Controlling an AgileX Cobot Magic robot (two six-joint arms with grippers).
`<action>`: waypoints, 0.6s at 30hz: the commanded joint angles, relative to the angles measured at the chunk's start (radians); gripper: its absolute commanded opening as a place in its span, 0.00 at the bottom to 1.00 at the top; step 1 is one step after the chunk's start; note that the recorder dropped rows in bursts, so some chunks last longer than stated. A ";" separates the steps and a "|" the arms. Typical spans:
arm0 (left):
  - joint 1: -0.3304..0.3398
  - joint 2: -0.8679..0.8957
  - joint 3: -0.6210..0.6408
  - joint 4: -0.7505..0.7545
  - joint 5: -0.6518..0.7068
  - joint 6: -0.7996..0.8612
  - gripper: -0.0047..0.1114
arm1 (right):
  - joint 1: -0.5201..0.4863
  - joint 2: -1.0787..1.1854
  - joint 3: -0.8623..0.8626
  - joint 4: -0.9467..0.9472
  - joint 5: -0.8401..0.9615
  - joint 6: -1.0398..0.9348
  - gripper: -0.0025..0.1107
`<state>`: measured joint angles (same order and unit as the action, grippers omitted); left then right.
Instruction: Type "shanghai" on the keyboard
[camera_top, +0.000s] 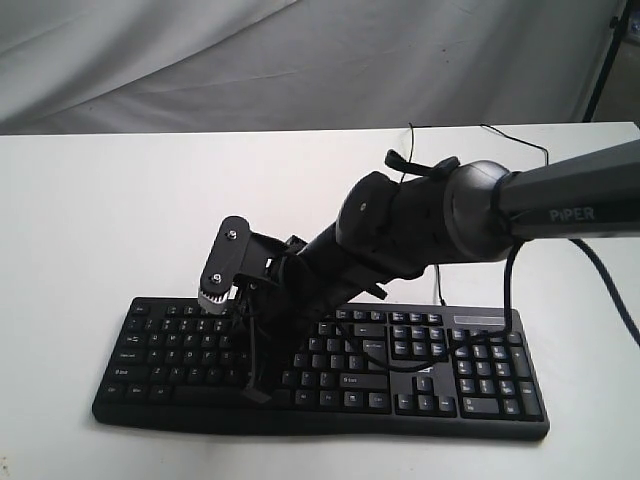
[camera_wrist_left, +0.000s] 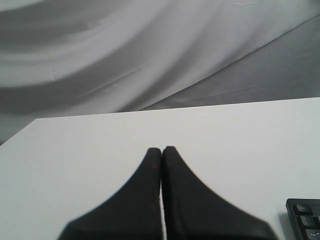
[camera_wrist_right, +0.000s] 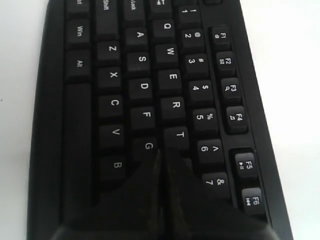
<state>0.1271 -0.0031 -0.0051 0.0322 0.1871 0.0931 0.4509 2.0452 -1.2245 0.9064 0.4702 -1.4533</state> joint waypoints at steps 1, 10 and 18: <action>-0.004 0.003 0.005 -0.001 -0.004 -0.003 0.05 | -0.005 0.008 0.007 0.009 0.003 -0.019 0.02; -0.004 0.003 0.005 -0.001 -0.004 -0.003 0.05 | -0.005 0.010 0.007 0.045 0.020 -0.074 0.02; -0.004 0.003 0.005 -0.001 -0.004 -0.003 0.05 | -0.005 0.010 0.007 0.038 0.038 -0.088 0.02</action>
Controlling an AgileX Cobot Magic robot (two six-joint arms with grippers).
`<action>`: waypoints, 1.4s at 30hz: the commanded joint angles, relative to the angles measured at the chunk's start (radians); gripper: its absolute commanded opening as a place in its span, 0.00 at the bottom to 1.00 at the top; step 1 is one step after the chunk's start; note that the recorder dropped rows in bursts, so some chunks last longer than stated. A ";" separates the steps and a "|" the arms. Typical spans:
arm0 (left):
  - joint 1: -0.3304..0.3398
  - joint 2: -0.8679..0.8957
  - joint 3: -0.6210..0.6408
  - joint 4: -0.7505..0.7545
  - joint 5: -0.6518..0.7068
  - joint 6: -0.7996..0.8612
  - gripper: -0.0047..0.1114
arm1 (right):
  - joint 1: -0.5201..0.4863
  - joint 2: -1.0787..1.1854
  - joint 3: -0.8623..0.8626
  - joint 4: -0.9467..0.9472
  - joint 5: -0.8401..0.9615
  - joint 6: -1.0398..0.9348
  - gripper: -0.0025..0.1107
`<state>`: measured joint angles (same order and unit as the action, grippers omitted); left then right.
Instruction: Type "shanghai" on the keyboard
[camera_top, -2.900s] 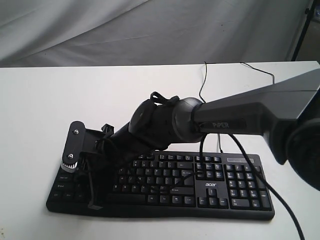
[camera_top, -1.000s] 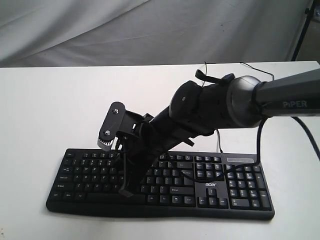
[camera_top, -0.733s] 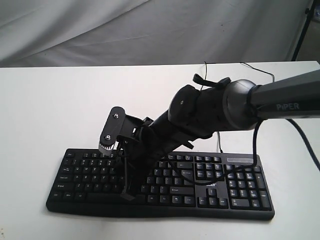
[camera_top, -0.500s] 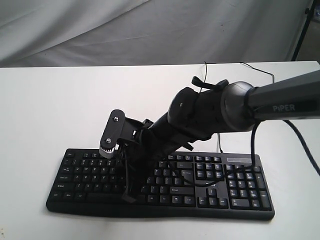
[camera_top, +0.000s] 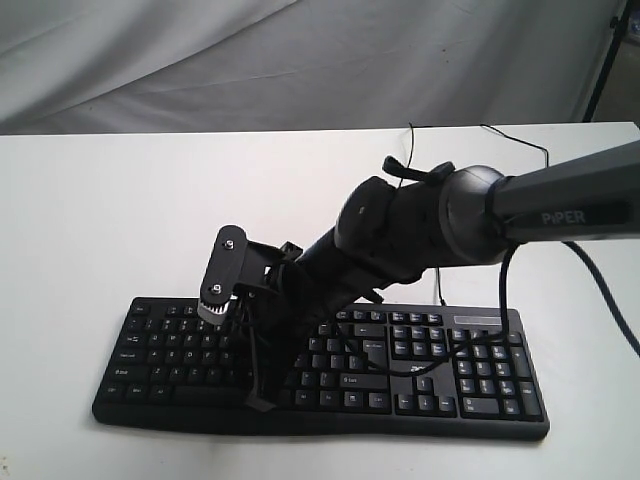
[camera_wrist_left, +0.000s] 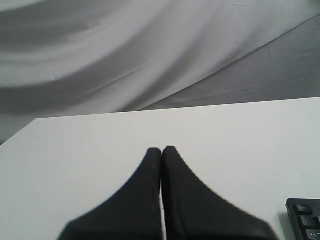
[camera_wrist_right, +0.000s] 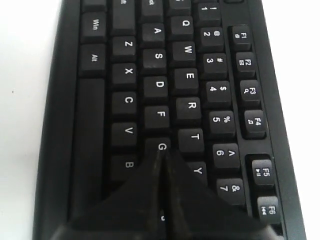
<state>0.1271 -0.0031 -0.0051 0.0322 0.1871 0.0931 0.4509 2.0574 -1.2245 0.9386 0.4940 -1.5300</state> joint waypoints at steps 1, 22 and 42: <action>-0.004 0.003 0.005 -0.001 -0.004 -0.003 0.05 | -0.005 -0.002 0.007 0.006 0.014 -0.011 0.02; -0.004 0.003 0.005 -0.001 -0.004 -0.003 0.05 | -0.005 0.015 0.007 0.005 -0.008 -0.017 0.02; -0.004 0.003 0.005 -0.001 -0.004 -0.003 0.05 | -0.005 -0.030 0.007 0.003 -0.012 -0.017 0.02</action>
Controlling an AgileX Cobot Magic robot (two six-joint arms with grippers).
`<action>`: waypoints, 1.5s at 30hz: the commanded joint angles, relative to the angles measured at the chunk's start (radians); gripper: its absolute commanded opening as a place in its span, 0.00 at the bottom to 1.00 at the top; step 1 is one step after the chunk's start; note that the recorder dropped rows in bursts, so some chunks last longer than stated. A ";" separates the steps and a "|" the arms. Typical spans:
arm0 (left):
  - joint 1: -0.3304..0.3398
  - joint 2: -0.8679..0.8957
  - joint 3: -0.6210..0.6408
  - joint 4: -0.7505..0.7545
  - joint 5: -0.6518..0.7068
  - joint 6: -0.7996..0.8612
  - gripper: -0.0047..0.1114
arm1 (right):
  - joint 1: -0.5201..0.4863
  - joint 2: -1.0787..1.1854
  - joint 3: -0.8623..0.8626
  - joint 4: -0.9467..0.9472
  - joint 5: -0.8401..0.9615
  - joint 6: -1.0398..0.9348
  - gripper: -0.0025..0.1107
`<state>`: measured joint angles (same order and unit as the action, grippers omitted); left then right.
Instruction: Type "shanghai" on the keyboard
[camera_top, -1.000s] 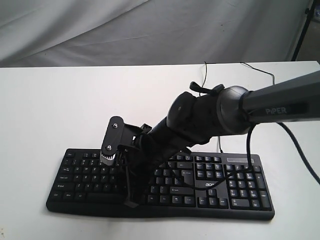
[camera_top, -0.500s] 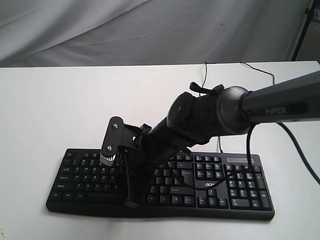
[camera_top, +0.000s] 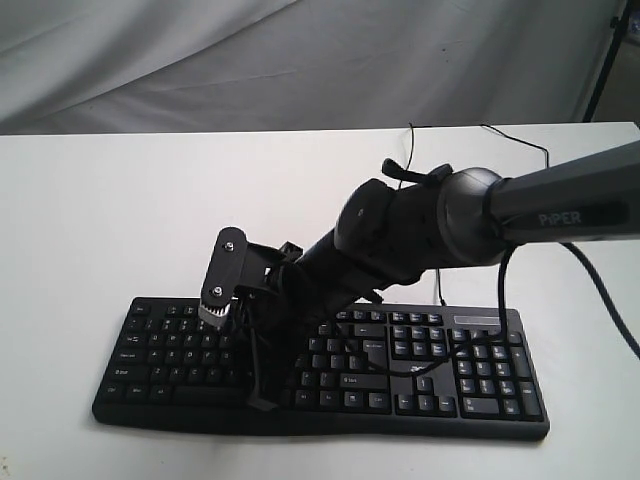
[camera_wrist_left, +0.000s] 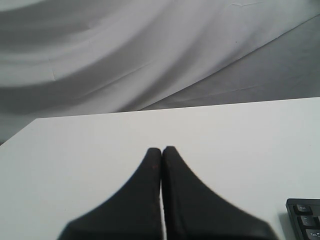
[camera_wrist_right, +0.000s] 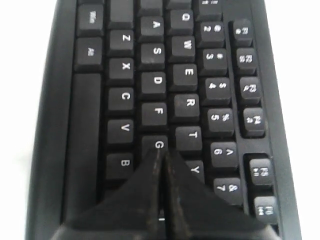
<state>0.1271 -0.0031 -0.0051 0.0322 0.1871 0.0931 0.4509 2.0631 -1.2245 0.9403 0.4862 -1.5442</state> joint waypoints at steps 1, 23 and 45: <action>-0.004 0.003 0.005 -0.001 -0.004 -0.003 0.05 | -0.005 -0.043 0.007 0.001 -0.004 -0.003 0.02; -0.004 0.003 0.005 -0.001 -0.004 -0.003 0.05 | 0.071 0.054 -0.125 0.090 -0.032 0.035 0.02; -0.004 0.003 0.005 -0.001 -0.004 -0.003 0.05 | 0.152 0.142 -0.268 0.065 -0.092 0.096 0.02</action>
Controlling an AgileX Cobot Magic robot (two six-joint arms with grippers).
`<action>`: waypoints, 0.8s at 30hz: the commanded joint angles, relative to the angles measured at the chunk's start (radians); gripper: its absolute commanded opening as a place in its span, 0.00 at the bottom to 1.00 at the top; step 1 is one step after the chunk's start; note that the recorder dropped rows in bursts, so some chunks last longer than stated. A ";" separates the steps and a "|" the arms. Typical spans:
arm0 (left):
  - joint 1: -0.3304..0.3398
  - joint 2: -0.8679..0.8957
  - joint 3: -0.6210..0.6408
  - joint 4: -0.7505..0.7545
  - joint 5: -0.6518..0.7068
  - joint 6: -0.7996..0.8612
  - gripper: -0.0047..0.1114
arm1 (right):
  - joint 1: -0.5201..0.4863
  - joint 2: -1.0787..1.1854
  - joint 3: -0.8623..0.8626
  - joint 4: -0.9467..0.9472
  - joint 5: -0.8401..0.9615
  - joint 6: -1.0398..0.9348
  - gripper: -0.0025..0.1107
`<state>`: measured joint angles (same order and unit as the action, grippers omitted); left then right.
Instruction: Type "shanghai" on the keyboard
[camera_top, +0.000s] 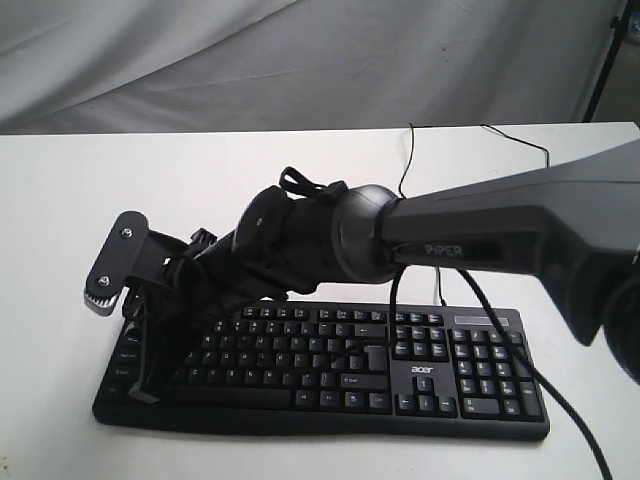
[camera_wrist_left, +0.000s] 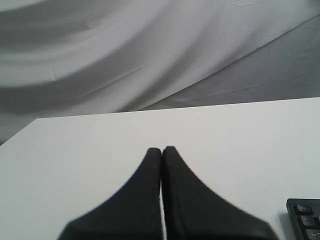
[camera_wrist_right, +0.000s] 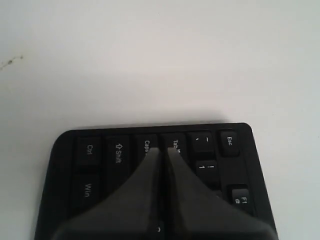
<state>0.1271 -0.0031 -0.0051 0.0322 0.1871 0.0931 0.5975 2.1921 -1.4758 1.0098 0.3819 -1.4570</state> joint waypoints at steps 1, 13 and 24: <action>-0.004 0.003 0.005 -0.001 -0.004 -0.003 0.05 | 0.006 0.013 -0.016 -0.010 0.014 0.009 0.02; -0.004 0.003 0.005 -0.001 -0.004 -0.003 0.05 | 0.006 0.013 -0.016 -0.051 0.029 0.025 0.02; -0.004 0.003 0.005 -0.001 -0.004 -0.003 0.05 | 0.006 0.035 -0.016 -0.058 0.034 0.019 0.02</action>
<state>0.1271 -0.0031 -0.0051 0.0322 0.1871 0.0931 0.5975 2.2269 -1.4851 0.9614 0.4105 -1.4355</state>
